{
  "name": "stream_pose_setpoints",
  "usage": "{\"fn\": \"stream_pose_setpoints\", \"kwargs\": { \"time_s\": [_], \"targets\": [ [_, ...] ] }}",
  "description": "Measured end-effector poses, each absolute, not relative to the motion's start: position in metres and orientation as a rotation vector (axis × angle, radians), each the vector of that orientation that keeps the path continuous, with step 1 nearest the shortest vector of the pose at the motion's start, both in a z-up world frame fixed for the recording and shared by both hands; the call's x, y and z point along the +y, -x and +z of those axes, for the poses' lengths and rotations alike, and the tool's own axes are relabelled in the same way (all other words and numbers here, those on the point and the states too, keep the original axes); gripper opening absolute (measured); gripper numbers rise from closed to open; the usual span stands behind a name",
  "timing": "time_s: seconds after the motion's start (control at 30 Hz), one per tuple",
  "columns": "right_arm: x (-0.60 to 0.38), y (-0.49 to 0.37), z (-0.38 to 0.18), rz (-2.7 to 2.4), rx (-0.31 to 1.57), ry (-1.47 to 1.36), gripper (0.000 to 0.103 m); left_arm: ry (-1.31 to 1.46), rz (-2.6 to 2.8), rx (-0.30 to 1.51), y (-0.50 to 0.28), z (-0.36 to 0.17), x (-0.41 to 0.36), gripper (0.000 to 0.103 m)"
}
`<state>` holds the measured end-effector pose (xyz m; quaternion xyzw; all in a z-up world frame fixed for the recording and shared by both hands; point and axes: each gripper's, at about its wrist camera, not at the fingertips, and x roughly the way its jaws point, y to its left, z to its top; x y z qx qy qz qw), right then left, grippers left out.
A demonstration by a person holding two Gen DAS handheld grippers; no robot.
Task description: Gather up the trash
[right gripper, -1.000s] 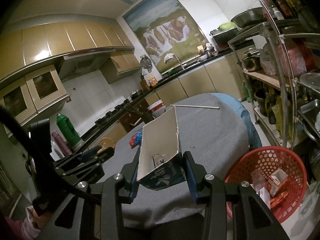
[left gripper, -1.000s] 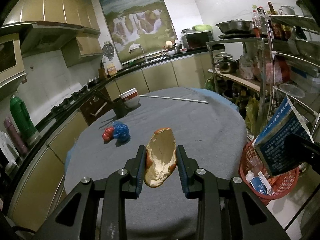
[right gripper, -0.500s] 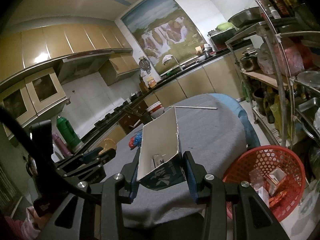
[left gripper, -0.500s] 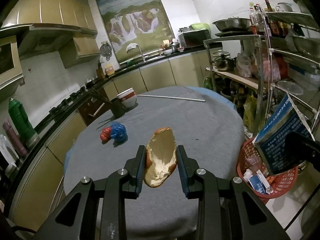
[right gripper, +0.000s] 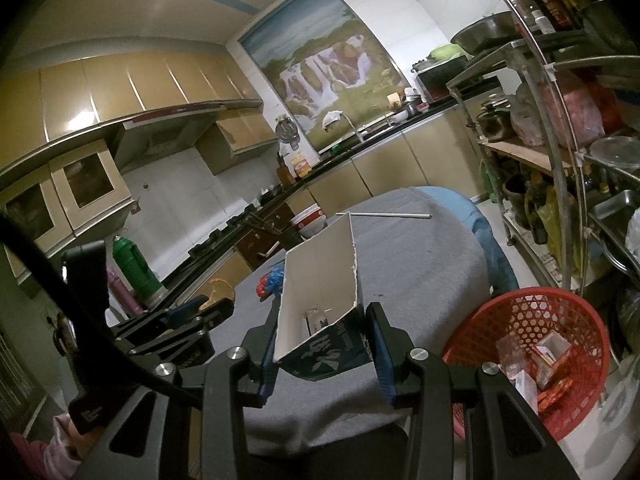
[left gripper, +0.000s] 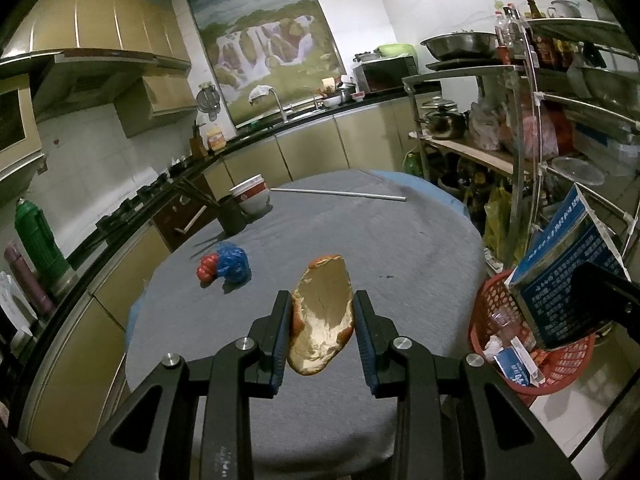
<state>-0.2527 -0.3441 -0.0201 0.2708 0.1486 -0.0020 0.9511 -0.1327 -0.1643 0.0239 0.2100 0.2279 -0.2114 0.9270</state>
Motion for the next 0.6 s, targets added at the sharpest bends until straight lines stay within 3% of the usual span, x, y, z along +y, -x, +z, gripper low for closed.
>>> {"fn": "stream_pose_setpoints", "kwargs": {
  "time_s": [0.6],
  "targets": [
    [-0.3466, 0.2621, -0.0214, -0.018, 0.294, -0.583, 0.042, -0.464, -0.448, 0.464, 0.1341, 0.0197, -0.1728, 0.033]
  ]
}}
